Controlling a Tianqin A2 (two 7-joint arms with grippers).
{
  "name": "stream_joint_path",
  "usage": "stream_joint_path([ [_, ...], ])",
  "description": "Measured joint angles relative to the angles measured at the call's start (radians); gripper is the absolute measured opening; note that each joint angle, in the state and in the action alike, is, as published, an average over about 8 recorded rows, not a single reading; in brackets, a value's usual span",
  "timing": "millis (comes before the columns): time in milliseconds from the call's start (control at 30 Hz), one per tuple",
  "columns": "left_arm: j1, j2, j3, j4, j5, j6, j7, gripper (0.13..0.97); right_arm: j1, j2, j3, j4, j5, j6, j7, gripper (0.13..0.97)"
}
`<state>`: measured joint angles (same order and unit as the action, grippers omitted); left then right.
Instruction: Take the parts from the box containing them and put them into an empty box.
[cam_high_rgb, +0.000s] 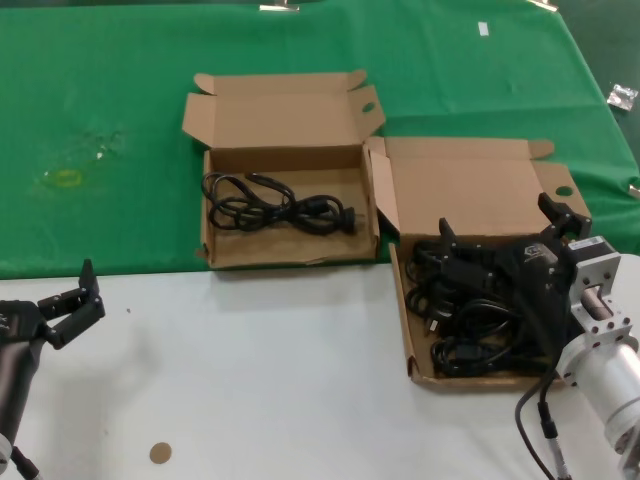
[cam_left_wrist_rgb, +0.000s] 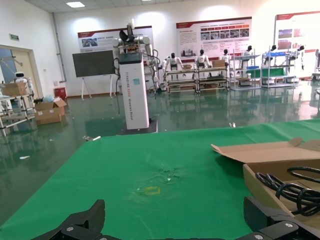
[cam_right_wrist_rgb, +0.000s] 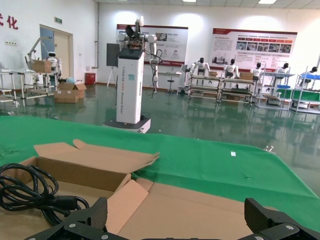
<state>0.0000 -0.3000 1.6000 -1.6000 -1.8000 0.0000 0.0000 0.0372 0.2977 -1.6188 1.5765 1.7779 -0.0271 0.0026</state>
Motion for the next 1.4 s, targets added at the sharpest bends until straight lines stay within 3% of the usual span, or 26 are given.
stream_joint_path([
  [1400, 0.000, 0.000, 0.000, 0.000, 0.000, 0.000, 0.000, 0.966, 0.000, 0.000, 0.000, 0.000, 0.000, 0.000, 0.000, 0.966],
])
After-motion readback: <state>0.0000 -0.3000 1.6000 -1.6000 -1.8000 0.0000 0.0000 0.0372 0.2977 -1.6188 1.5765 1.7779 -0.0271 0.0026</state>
